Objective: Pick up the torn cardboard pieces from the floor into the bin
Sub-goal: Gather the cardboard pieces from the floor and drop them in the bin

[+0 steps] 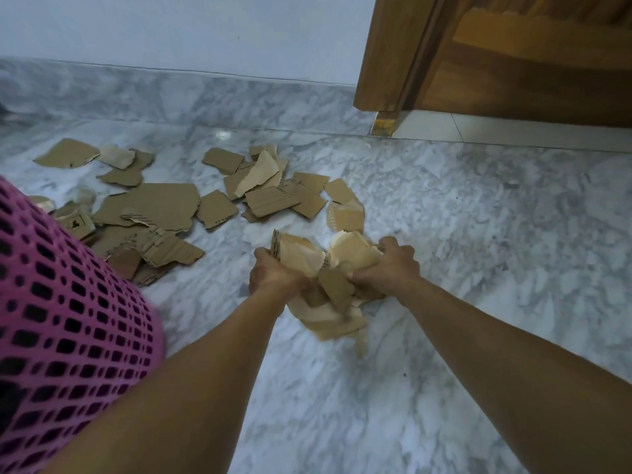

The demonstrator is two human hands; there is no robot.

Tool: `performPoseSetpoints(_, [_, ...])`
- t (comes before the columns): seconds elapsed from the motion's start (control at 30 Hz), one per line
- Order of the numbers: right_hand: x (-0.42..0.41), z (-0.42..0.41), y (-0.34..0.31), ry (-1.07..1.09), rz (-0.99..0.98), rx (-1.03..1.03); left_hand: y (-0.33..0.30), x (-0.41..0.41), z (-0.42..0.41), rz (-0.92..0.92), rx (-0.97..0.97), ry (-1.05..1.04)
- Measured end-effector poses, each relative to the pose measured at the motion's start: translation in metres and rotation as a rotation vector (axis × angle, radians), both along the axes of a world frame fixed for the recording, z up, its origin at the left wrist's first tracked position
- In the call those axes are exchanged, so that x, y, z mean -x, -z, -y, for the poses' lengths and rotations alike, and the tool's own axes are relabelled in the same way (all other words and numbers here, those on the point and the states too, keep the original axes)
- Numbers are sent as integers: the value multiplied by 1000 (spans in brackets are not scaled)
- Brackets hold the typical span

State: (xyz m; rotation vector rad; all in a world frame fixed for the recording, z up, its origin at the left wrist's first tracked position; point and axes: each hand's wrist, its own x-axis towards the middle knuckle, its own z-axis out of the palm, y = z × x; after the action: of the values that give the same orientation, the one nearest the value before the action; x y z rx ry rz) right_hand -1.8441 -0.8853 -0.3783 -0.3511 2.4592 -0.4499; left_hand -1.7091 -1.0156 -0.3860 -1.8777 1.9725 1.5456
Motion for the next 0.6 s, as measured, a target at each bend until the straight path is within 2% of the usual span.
performPoseSetpoints(0.13, [7, 3, 3, 61, 69, -12, -7, 8, -1, -35, -51, 19])
performPoseSetpoints(0.3, [20, 10, 2, 43, 43, -91, -3, 4, -3, 87, 97, 159])
performPoseSetpoints(0.47, [33, 24, -8, 77, 202, 155, 4, 3, 9, 85, 143, 86])
performPoseSetpoints(0.6, [49, 42, -18, 128, 149, 270, 1, -12, 33, 97, 174, 55])
